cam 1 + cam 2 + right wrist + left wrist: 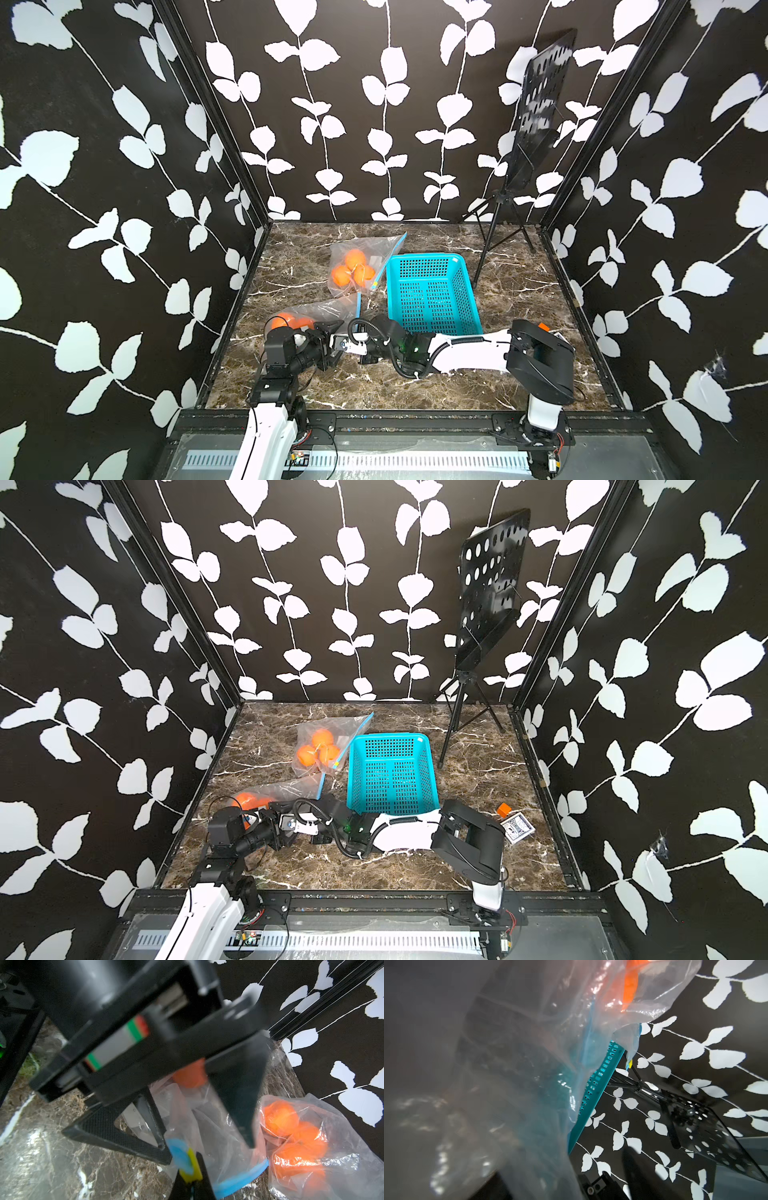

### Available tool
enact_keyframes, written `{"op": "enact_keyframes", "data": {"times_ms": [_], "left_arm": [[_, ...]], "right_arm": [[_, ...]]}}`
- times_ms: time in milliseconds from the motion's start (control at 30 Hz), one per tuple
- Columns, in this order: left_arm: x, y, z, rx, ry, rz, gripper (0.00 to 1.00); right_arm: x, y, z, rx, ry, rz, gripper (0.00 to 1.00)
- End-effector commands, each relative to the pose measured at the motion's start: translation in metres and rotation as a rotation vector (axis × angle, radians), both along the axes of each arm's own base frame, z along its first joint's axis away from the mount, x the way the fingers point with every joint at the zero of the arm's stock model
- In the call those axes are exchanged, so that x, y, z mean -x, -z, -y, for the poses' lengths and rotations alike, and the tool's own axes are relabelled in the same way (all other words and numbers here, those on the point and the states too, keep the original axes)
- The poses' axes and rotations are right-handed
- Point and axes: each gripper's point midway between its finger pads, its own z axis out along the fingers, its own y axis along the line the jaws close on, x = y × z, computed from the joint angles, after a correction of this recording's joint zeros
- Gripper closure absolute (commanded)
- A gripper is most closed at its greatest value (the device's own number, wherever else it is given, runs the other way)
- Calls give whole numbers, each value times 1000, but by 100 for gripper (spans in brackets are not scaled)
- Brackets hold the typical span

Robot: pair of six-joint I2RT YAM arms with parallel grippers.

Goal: Open the zip-top bag and take out the orange
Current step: Pick up the zipper food storage bag at the center of the board.

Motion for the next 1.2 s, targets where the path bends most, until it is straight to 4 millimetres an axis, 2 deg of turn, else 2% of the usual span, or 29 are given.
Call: {"op": "enact_keyframes", "data": {"times_ms": [0,67,100,167,200,233,300,433,700,1000,1167], "left_arm": [[-4,-5,-2,-5,-20,38,47],[-3,-10,-2,-18,-13,54,56],[-3,-12,-2,-26,-7,68,71],[-2,-11,-1,-44,5,77,90],[-2,-10,-1,-50,15,77,97],[0,-7,1,-50,32,70,99],[2,-1,3,-61,57,61,100],[4,10,5,-63,73,35,100],[0,5,6,-72,88,47,100],[2,2,6,-68,91,52,100],[2,-2,7,-75,103,61,100]], "right_arm": [[8,-13,-4,-38,-18,47,100],[4,-11,-2,-25,1,62,100],[2,-9,-1,-19,8,69,100],[1,-11,1,-12,5,82,100],[1,-12,1,-12,2,90,96],[1,-16,2,-15,-2,102,87],[0,-25,3,-31,-9,132,77],[7,-36,8,-43,-76,160,70],[17,-27,3,7,-168,160,70],[16,-25,-3,10,-192,128,77],[16,-14,-2,52,-207,107,79]]}}
